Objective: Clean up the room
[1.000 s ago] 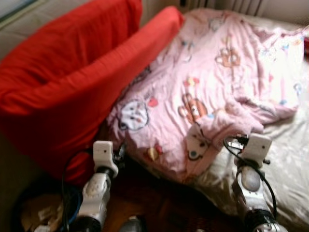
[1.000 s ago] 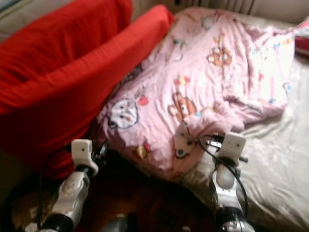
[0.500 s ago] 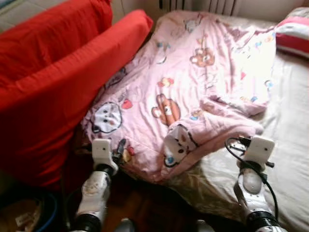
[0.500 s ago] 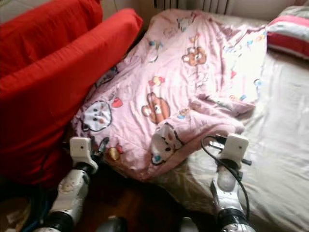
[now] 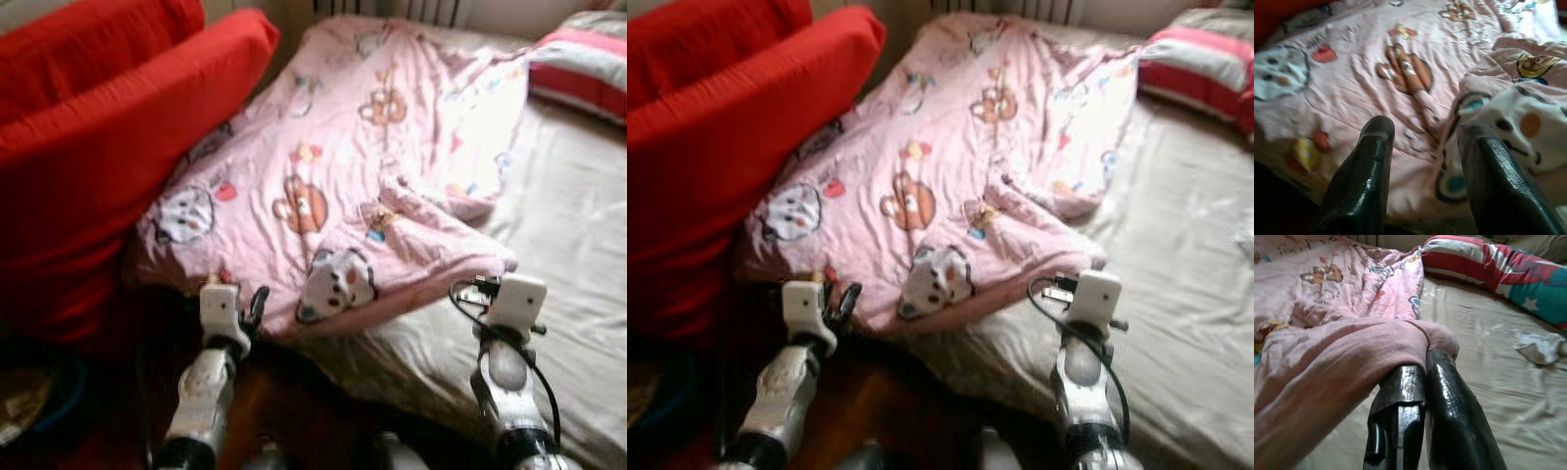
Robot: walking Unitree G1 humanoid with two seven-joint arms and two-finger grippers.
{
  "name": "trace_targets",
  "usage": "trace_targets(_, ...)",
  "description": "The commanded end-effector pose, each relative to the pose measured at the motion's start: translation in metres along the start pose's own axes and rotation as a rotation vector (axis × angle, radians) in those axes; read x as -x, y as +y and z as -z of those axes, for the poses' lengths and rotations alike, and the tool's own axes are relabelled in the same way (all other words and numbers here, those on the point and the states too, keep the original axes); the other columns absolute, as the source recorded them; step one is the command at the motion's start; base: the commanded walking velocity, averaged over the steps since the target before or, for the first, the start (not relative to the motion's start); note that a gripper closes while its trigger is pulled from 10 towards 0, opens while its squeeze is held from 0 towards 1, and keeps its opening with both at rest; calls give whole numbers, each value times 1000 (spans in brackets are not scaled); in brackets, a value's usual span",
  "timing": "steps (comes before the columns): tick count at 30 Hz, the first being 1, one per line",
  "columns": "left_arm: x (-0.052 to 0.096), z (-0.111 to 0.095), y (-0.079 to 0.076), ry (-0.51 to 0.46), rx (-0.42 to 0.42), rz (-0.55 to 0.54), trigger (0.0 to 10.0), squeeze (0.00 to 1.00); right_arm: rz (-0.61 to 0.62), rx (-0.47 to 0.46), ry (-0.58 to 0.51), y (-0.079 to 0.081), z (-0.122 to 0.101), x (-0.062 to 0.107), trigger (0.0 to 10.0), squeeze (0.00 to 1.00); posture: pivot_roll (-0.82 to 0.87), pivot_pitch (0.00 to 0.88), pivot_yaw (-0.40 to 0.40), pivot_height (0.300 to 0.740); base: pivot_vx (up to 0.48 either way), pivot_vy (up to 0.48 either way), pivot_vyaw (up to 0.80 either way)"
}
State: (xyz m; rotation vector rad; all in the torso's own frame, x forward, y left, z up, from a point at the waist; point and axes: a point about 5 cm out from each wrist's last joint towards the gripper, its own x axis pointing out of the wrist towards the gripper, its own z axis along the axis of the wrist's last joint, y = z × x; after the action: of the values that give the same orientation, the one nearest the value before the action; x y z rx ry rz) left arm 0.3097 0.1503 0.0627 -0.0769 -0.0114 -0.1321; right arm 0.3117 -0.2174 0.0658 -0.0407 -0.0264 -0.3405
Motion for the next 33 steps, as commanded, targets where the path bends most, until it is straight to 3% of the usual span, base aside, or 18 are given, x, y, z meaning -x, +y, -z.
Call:
trace_targets(1,9,8,10,28,-2,-30,10000,0,-38,-16,45,8,9,6,10000,0,-15,216,43,740,-461,0,0)
trace_targets(15,9,8,10,26,7,-28,10000,0,-241,-43,111,34,18,15,10000,0,-17,219,40,740,-479,0,0)
trace_targets(21,9,10,10,41,-3,-34,10000,0,-250,-34,120,35,20,20,10000,0,-24,220,39,740,0,0,0)
trace_targets(22,9,10,10,42,-3,-35,10000,0,-249,-20,141,36,23,21,10000,0,-27,220,38,740,0,0,0)
trace_targets(25,9,11,9,50,-5,-32,10000,0,-296,117,367,37,55,36,10000,0,-28,220,39,740,0,0,0)
trace_targets(27,9,11,8,51,-6,-29,10000,0,-306,126,422,35,63,42,10000,0,-25,219,38,740,0,0,0)
trace_targets(30,9,12,8,52,-5,-28,10000,0,-323,131,442,36,67,44,10000,0,-24,219,38,740,0,0,0)
trace_targets(33,9,12,8,56,-7,-28,10000,0,-263,126,409,29,63,40,10000,0,-25,220,38,740,0,0,0)
